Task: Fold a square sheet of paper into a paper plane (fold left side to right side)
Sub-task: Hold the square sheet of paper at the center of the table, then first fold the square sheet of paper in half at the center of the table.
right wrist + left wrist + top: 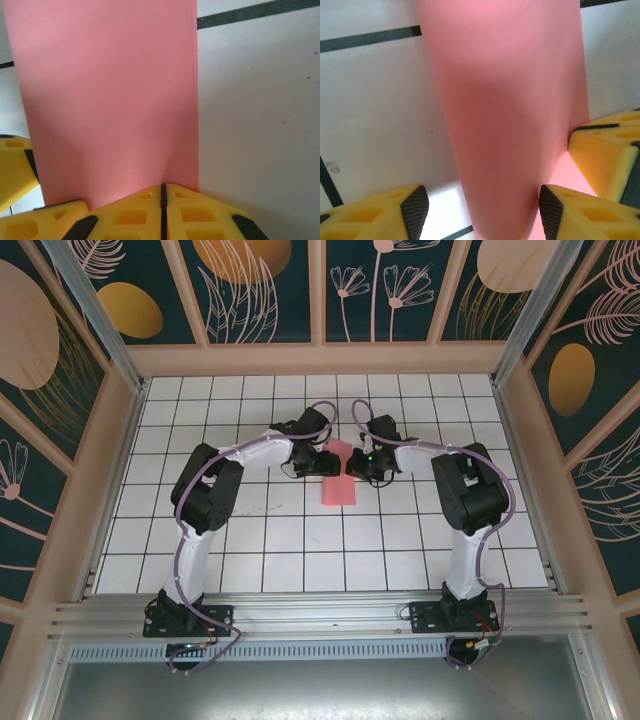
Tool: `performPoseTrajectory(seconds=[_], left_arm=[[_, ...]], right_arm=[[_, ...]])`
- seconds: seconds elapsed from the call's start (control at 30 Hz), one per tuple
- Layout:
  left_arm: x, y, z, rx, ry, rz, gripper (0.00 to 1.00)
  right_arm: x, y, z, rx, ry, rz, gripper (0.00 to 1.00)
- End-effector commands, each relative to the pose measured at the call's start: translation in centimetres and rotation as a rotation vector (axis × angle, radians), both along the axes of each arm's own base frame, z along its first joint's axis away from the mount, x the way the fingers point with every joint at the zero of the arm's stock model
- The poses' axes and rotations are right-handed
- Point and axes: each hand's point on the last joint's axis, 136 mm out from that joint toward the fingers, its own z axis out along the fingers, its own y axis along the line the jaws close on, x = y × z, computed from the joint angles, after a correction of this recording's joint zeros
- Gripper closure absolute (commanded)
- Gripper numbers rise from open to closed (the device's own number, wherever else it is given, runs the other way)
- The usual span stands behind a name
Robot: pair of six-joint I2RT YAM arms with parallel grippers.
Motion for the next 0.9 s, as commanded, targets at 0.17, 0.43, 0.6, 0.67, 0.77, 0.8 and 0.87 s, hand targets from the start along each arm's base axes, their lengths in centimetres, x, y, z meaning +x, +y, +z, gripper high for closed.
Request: performPoseTrajectory(seconds=[0.17, 0.43, 0.6, 0.67, 0.77, 0.8, 0.87], left_arm=[[1.0, 1.7, 5.9, -0.046, -0.156, 0.057, 0.31], [-0.9, -2.5, 7.1, -0.31, -0.092, -0.061, 0.69], [-1.1, -3.4, 5.1, -0.344, -0.04, -0.073, 0.7], [-1.4, -3.7, 4.3, -0.356, -0.018, -0.085, 0.71], [-1.5, -3.4, 2.9, -0.334, -0.001, -0.078, 0.71], [-1.5, -3.1, 2.5, -0.315, -0.001, -0.072, 0.71], [-1.5, -2.5, 1.4, -0.275, 0.007, -0.062, 0.7]], right_arm=[[-1.0, -0.7, -2.2, -0.074, 0.061, 0.014, 0.9], [-1.1, -0.7, -2.0, -0.075, 0.058, 0.019, 0.9], [-1.2, -0.6, -2.1, -0.073, 0.062, 0.025, 0.9], [-1.2, -0.5, -2.1, -0.072, 0.062, 0.026, 0.9], [-1.2, -0.6, -2.1, -0.079, 0.062, 0.026, 0.9], [-1.2, -0.6, -2.1, -0.08, 0.063, 0.026, 0.9], [-1.2, -0.7, -2.1, -0.084, 0.064, 0.026, 0.9]])
